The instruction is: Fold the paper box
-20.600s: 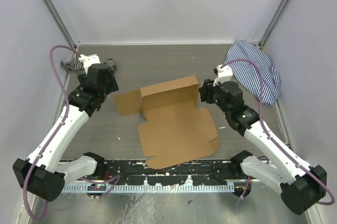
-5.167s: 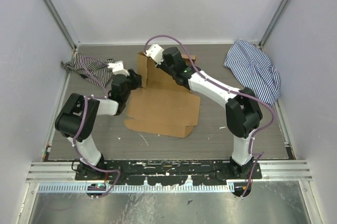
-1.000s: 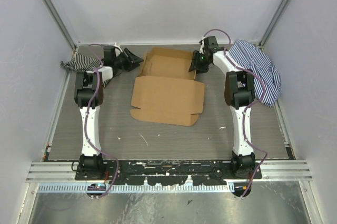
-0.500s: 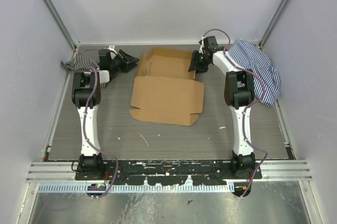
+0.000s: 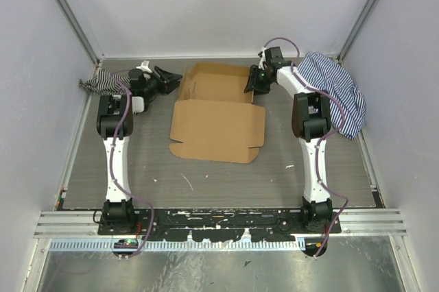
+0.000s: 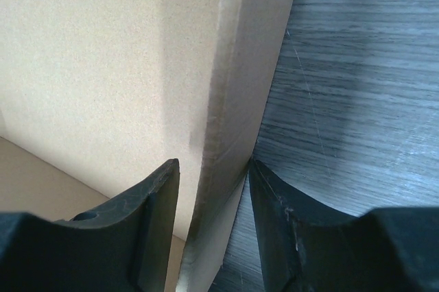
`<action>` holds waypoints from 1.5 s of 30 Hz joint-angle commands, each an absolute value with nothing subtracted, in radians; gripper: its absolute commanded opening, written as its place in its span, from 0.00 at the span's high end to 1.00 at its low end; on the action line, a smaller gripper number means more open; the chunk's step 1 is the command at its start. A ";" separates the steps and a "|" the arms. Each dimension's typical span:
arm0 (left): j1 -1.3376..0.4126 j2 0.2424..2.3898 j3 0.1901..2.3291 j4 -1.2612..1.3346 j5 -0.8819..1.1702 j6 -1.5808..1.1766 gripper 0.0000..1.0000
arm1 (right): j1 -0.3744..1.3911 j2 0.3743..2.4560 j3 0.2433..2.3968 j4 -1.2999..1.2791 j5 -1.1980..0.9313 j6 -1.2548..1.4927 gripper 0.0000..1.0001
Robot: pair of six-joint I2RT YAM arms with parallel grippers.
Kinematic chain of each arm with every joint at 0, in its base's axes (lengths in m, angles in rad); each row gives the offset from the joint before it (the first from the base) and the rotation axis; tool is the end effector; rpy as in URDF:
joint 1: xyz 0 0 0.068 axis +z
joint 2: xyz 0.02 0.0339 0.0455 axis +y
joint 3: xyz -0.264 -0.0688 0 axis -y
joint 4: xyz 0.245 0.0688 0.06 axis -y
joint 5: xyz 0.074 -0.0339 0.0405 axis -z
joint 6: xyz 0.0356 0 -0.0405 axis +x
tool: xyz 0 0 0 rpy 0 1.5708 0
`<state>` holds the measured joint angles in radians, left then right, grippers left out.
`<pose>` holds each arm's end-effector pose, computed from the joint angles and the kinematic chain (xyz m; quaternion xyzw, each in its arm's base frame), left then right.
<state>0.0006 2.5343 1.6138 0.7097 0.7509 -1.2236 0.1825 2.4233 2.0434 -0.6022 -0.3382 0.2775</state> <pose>0.5307 -0.0240 0.0845 -0.2270 0.7246 -0.5693 0.3153 0.5174 0.1075 0.1626 -0.0040 0.9446 0.2220 0.2417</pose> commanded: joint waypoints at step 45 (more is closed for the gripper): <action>-0.143 2.279 1.796 -0.153 0.635 -0.666 0.52 | 0.203 2.424 2.053 -0.593 -0.353 0.259 0.49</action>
<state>-0.1261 2.3234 1.7676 -0.0895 0.6403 -0.7033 0.1928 2.4302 2.0525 -0.5972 -0.3454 0.2737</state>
